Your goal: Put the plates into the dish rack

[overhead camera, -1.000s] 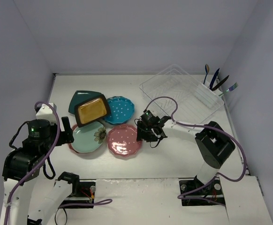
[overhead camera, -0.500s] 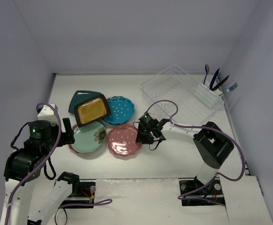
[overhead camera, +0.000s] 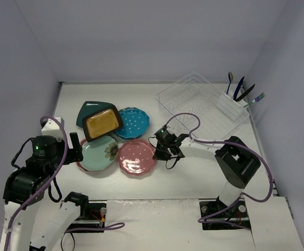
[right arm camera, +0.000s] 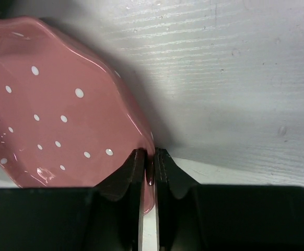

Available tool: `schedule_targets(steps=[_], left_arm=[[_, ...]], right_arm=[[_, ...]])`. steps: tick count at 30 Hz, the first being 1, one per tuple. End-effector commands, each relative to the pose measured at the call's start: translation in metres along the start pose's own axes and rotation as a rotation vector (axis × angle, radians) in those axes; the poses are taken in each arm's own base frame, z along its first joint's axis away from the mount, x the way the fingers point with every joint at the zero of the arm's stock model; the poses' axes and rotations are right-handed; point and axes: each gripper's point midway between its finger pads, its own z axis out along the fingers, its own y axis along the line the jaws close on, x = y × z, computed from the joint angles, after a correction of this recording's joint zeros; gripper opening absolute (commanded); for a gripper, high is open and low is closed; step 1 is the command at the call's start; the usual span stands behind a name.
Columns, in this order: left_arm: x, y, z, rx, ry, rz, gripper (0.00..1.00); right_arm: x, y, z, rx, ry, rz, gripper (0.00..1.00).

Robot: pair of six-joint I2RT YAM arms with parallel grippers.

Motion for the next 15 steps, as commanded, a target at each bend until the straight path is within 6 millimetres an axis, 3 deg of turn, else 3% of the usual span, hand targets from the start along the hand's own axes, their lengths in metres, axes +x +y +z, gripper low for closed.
schedule_targets(steps=[1, 3, 4, 8, 15], left_arm=[[-0.016, -0.003, 0.001, 0.007, -0.061, -0.011, 0.76], [-0.016, -0.004, 0.001, 0.012, -0.063, -0.015, 0.76], [-0.017, -0.004, 0.001, 0.014, -0.064, -0.017, 0.76], [-0.021, -0.007, 0.001, 0.026, -0.078, -0.027, 0.76], [-0.029, -0.016, 0.006, 0.058, -0.09, -0.041, 0.76]], right_arm=[[-0.01, -0.048, -0.011, 0.214, -0.093, -0.113, 0.0], [-0.021, -0.05, -0.025, 0.247, -0.125, -0.158, 0.0], [-0.037, -0.041, -0.039, 0.239, -0.181, -0.202, 0.0], [-0.065, -0.031, -0.081, 0.264, -0.254, -0.33, 0.0], [-0.096, -0.006, -0.14, 0.257, -0.378, -0.503, 0.0]])
